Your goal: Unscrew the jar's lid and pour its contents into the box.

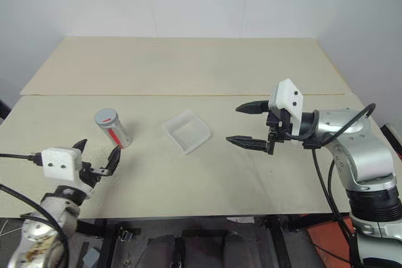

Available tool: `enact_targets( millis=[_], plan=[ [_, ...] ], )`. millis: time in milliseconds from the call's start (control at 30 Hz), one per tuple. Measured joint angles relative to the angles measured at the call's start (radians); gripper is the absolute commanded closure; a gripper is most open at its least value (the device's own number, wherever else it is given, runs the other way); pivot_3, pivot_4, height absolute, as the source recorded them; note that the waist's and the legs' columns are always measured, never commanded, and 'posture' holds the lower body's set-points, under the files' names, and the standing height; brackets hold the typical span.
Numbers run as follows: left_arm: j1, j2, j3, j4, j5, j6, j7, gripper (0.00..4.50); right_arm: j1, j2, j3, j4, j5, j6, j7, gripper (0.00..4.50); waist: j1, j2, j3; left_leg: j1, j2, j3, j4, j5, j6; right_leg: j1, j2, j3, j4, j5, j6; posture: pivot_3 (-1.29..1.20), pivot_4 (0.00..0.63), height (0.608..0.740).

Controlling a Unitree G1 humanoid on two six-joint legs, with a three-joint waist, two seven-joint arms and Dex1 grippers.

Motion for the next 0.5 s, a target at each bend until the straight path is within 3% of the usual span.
enact_targets(
  millis=[267, 500],
  plan=[
    [-0.155, -0.106, -0.104, 0.124, 0.16, -0.03, 0.147, 0.03, -0.014, -0.033, -0.007, -0.011, 0.007, 0.003, 0.014, 0.0, 0.01, 0.0, 0.0, -0.001, -0.001, -0.001, 0.0, 0.0, 0.001, 0.0, 0.0, 0.0, 0.0, 0.0, 0.0, 0.0, 0.15, 0.74],
    [-0.265, -0.193, -0.111, 0.236, 0.246, -0.011, 0.282, 0.03, 0.008, -0.047, -0.037, -0.056, 0.035, 0.013, 0.006, 0.0, 0.011, 0.0, 0.0, -0.001, -0.001, -0.001, 0.0, 0.0, 0.001, 0.0, -0.001, -0.001, -0.001, 0.001, 0.001, 0.0, 0.15, 0.74]
  ],
)
